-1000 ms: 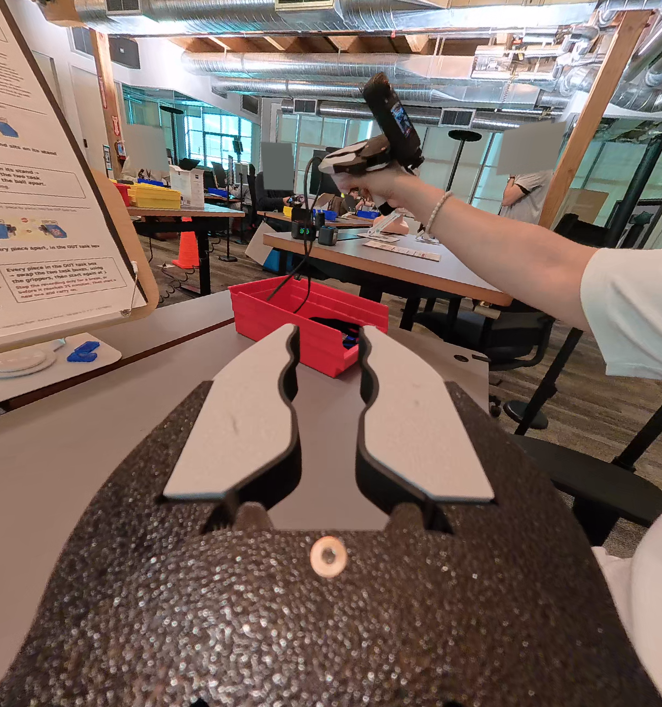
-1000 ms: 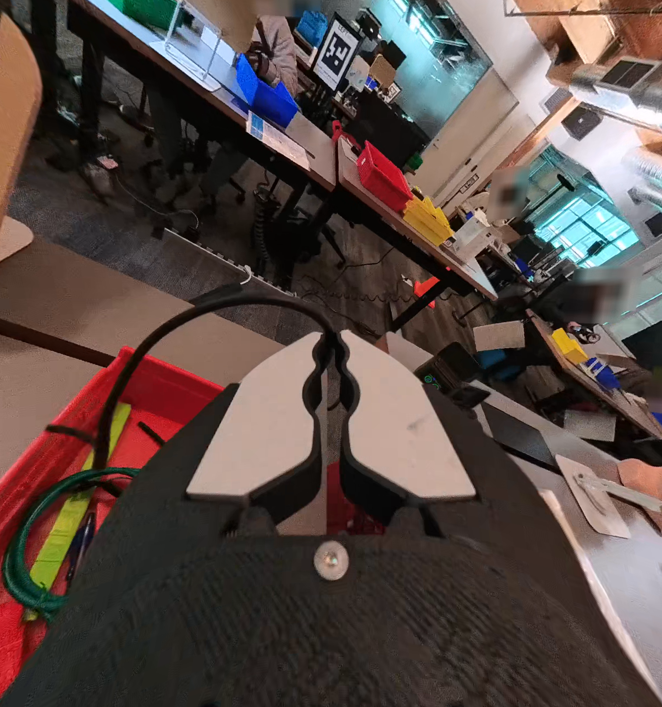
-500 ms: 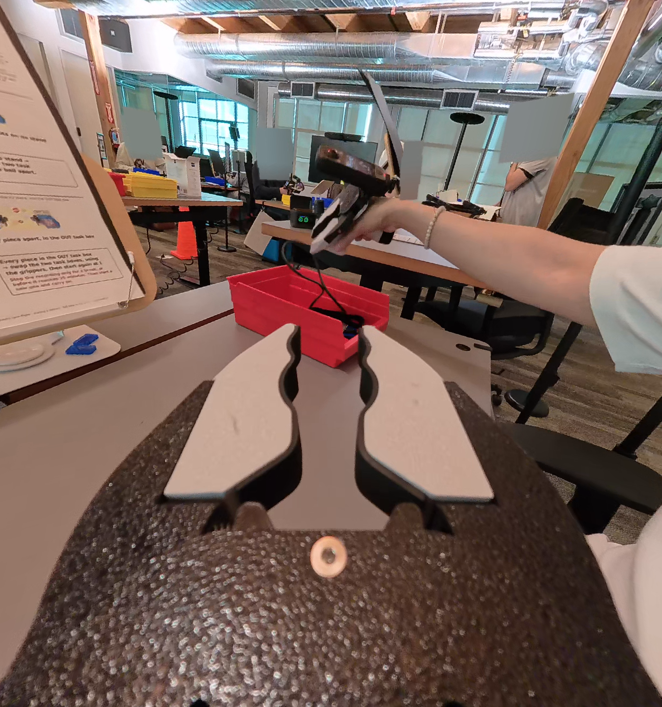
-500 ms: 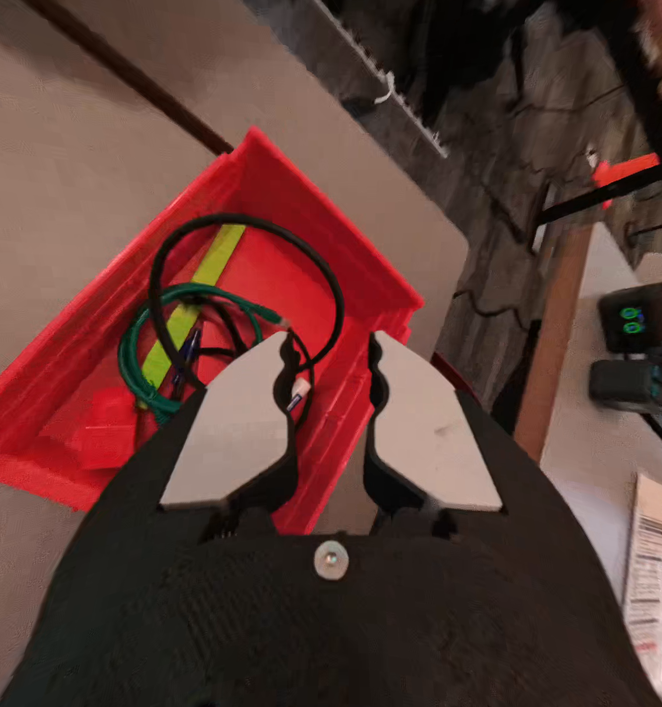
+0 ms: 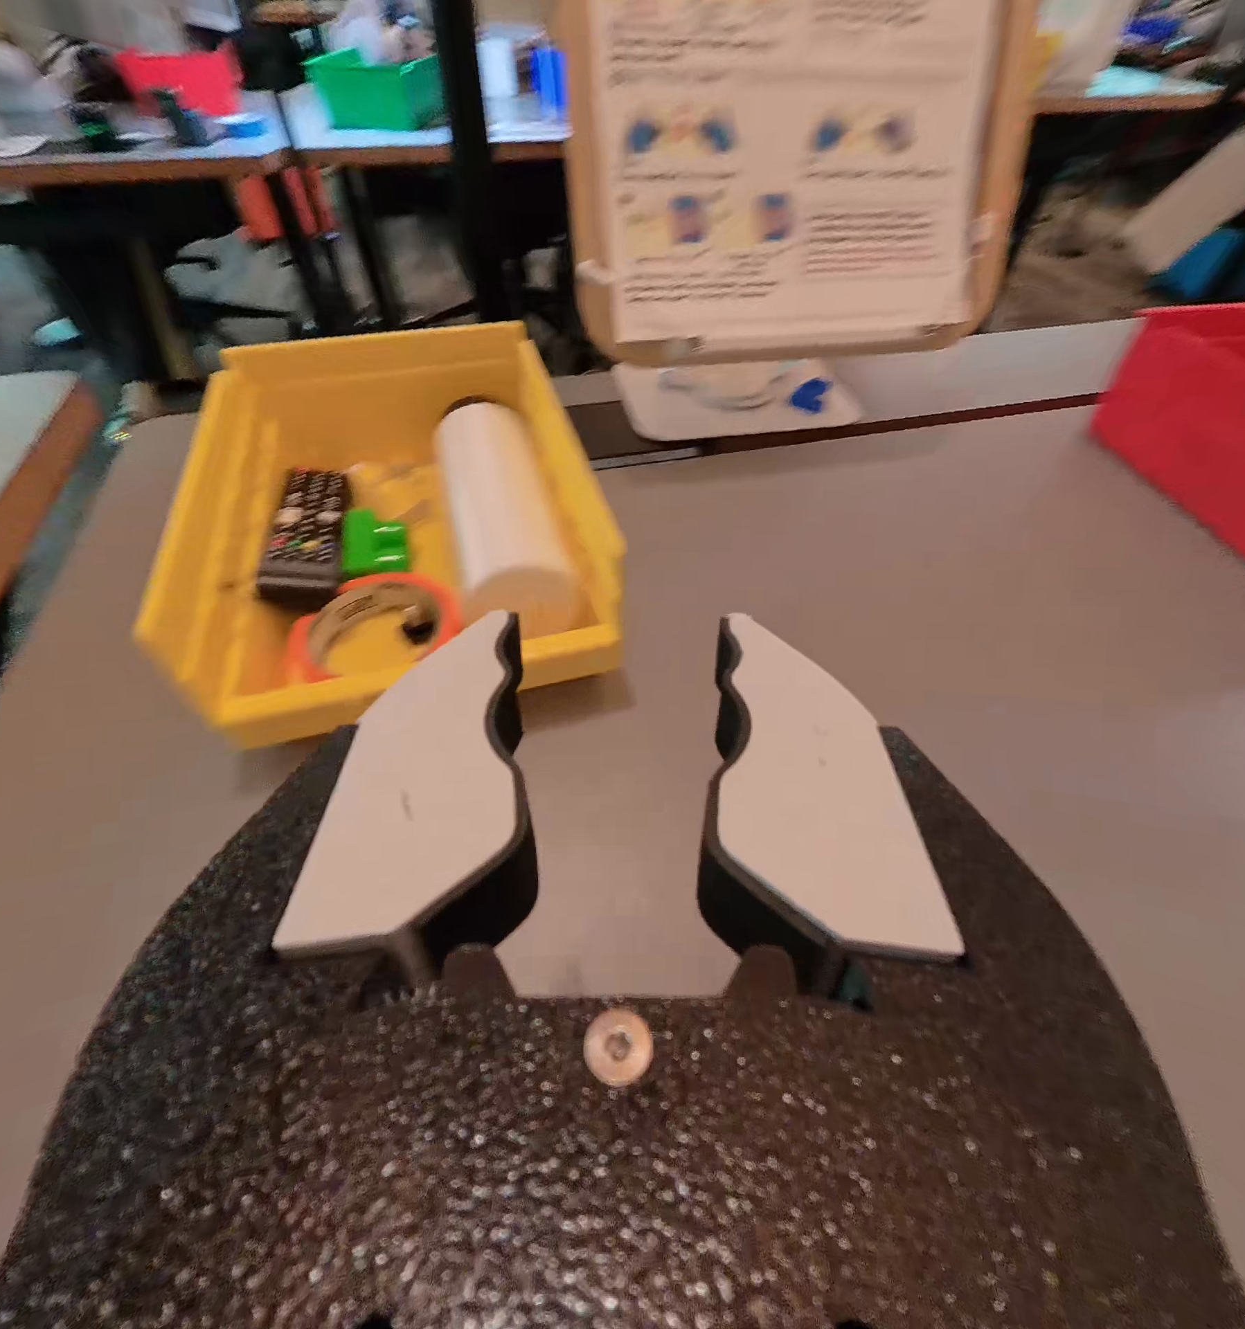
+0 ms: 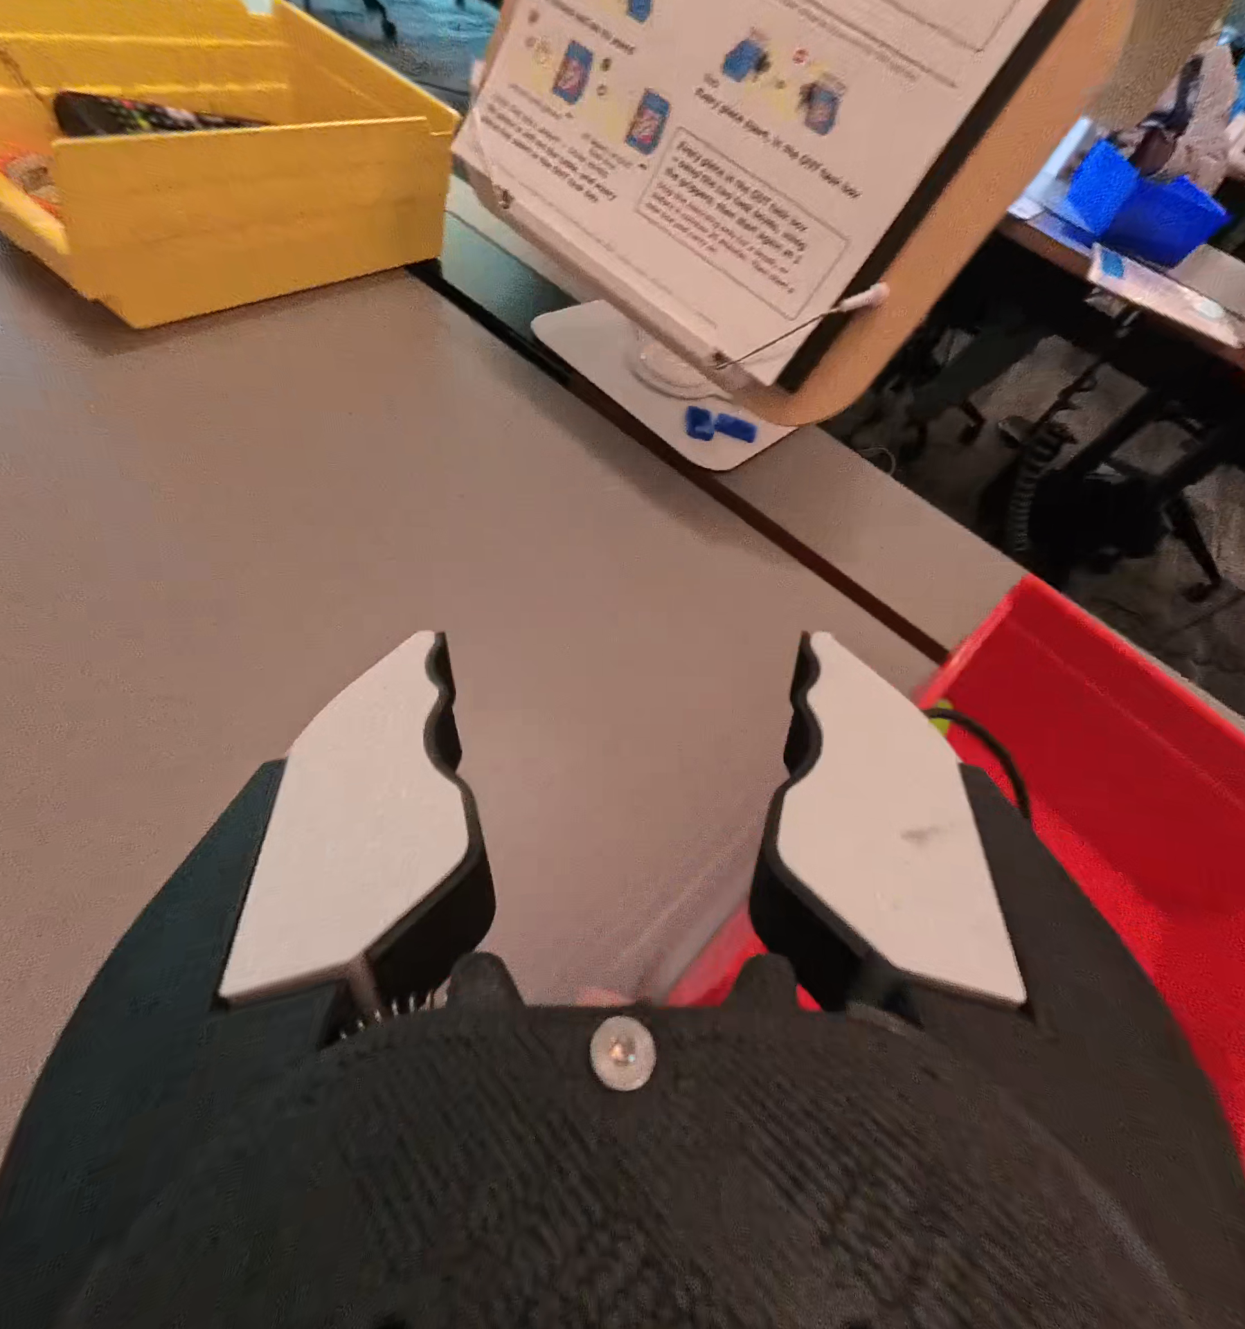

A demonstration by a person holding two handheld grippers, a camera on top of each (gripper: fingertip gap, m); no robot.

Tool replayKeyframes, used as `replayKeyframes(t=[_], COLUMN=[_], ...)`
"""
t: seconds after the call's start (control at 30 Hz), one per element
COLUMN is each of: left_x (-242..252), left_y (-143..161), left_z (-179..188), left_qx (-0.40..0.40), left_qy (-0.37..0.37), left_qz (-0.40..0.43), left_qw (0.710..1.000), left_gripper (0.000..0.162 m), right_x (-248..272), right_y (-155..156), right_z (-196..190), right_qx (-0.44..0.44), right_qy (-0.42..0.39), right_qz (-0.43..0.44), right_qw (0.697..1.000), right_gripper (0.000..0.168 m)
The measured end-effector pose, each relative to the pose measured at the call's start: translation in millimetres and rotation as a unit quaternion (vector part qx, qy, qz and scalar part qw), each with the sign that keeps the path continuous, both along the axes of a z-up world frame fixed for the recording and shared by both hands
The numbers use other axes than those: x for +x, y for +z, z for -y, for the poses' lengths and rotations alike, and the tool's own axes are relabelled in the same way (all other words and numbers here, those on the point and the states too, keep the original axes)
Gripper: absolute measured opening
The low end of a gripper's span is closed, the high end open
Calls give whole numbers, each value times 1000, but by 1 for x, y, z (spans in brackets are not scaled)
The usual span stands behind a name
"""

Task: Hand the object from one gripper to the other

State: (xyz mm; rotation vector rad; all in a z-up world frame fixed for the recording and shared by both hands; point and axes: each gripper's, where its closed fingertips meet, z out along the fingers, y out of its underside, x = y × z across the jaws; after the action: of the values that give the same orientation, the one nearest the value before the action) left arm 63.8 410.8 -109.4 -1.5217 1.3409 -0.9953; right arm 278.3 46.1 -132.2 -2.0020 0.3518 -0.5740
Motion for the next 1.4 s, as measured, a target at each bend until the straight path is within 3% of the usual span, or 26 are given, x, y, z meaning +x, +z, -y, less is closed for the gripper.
replayKeyframes(t=[0.13,0.27,0.37,0.53,0.73,0.77,0.9,1.03,1.1,1.23,1.4], left_x=[5,23,41,62,90,93,98,88,92,99,105], left_y=[-13,-39,-61,-108,-148,-151,-152,-161,-165,-155,-93], left_z=[-46,-73,-96,-128,-145,-142,-126,-124,-124,-119,-112], left_qx=[32,52,44,14,10,1,-49,-25,-28,-27,-62], left_qy=[36,-16,-32,-42,-46,-60,-73,-90,-92,-107,-106], left_qz=[-52,-192,-284,-446,-545,-553,-574,-612,-609,-563,-446], left_qw=[997,980,957,894,837,831,814,785,787,819,886], left_gripper=[52,56,59,53,42,32,28,24,17,10,10], right_x=[-30,-37,-39,-33,-30,-29,-29,-27,-29,-34,-40], right_y=[-20,-24,-28,-29,-26,-27,-35,-32,-28,-21,0], right_z=[-17,-20,-22,-17,-13,-12,-10,-8,-8,-5,-1], right_qx=[11,21,19,4,25,25,12,15,22,8,32], right_qy=[42,47,53,45,45,42,47,43,45,45,47], right_qz=[-19,-20,-24,-11,-27,-27,-34,-32,-29,-6,16], right_qw=[999,999,998,999,998,998,998,998,998,999,998], right_gripper=[87,85,82,83,82,82,82,82,81,80,80])
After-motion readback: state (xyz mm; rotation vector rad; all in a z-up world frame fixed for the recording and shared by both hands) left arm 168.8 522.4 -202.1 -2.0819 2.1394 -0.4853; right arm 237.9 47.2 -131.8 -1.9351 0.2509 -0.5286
